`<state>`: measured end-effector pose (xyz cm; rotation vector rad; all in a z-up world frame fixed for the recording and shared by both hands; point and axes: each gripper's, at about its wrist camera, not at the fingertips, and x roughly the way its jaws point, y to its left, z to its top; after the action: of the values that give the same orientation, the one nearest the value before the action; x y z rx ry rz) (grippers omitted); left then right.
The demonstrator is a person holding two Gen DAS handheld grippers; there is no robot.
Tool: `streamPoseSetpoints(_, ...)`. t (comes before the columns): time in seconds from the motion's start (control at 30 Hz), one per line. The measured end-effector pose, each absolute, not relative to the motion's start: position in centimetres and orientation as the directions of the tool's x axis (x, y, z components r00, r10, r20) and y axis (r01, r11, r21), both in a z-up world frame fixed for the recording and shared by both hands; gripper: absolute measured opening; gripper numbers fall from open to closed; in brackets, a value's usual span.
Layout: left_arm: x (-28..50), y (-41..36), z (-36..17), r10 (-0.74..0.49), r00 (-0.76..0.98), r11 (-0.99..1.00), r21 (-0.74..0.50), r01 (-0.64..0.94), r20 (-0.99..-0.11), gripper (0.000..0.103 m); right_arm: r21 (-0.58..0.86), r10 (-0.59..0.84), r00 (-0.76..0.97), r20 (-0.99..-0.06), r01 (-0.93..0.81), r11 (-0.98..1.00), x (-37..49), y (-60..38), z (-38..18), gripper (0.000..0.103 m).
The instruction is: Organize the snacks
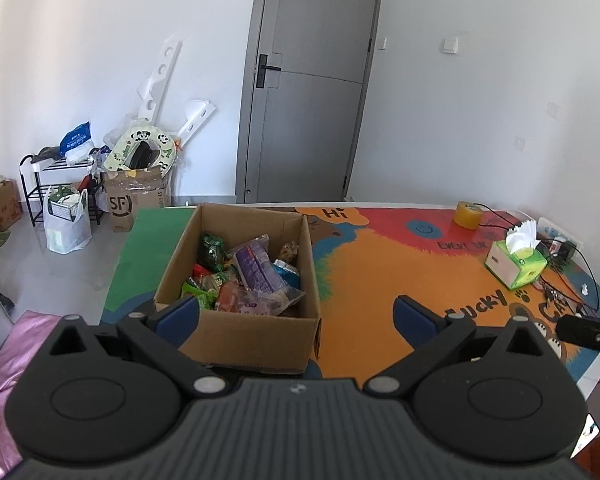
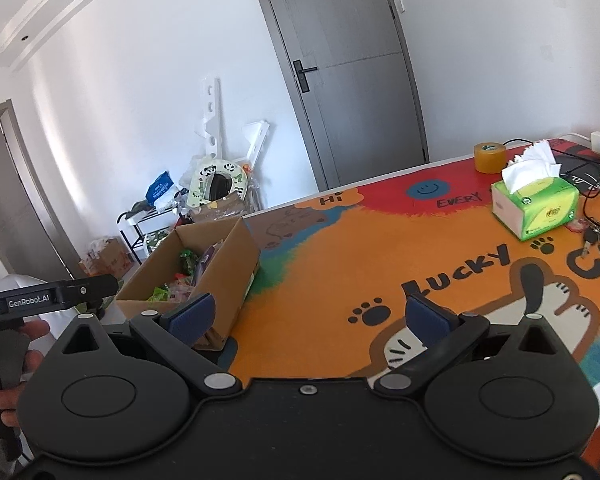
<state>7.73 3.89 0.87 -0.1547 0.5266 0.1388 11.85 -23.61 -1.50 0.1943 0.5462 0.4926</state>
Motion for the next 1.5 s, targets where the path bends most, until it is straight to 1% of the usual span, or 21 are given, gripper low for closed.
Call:
streamPoseSetpoints(0.37, 5.9, 3.5, 0.4, 0.079, 0.855, 0.989, -0.066, -0.131, -0.512, 0.102, 0.287, 0.483, 0.754, -0.446, -0.391, 0.875, 10.2, -24.8, -1.4, 0.103)
streamPoseSetpoints(0.87, 5.6, 4.4, -0.2, 0.091, 0.848, 0.988, -0.062, -0.144, -0.521, 0.102, 0.28, 0.477, 0.75, -0.457, -0.388, 0.878, 10.1, -25.0, -1.4, 0.103)
streamPoseSetpoints(1.5, 5.6, 3.9, -0.3, 0.081, 0.847, 0.99, -0.053, -0.127, -0.525, 0.102, 0.273, 0.482, 0.752, -0.449, -0.399, 0.876, 9.8, -24.9, -1.1, 0.103)
